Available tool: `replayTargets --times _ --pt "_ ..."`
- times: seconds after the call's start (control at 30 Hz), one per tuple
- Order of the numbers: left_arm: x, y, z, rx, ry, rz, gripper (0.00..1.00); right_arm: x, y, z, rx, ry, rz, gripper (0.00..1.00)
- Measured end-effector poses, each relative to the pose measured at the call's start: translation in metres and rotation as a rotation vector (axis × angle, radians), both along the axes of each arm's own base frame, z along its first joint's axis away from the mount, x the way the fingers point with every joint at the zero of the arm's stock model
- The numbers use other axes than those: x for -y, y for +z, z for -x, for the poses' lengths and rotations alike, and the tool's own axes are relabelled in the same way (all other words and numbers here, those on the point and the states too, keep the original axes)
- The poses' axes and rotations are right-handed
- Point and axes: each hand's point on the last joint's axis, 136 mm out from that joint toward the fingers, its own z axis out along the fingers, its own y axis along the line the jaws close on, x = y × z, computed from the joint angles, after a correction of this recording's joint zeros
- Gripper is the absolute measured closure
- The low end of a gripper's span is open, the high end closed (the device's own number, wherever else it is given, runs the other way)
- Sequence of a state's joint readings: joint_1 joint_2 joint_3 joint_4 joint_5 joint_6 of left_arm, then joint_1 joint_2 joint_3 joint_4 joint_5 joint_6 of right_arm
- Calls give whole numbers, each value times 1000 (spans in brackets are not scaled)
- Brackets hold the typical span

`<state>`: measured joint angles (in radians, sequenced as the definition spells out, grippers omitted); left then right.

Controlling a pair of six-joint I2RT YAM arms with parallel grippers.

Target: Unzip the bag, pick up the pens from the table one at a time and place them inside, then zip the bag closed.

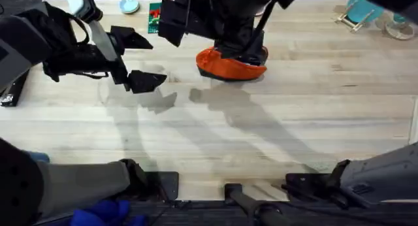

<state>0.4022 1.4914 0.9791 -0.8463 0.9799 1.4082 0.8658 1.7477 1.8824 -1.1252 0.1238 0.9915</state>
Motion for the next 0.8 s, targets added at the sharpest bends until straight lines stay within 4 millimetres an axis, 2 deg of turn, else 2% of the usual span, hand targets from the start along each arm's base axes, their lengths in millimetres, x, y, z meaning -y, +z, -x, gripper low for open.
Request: replayTargets --times 0.43,0.8 --pt "0 0 0 6 -4 -3 8 6 1 -11 47 -106 19 4" --pt "0 0 0 6 -4 -3 7 -10 -43 -21 -6 -108 89 4"
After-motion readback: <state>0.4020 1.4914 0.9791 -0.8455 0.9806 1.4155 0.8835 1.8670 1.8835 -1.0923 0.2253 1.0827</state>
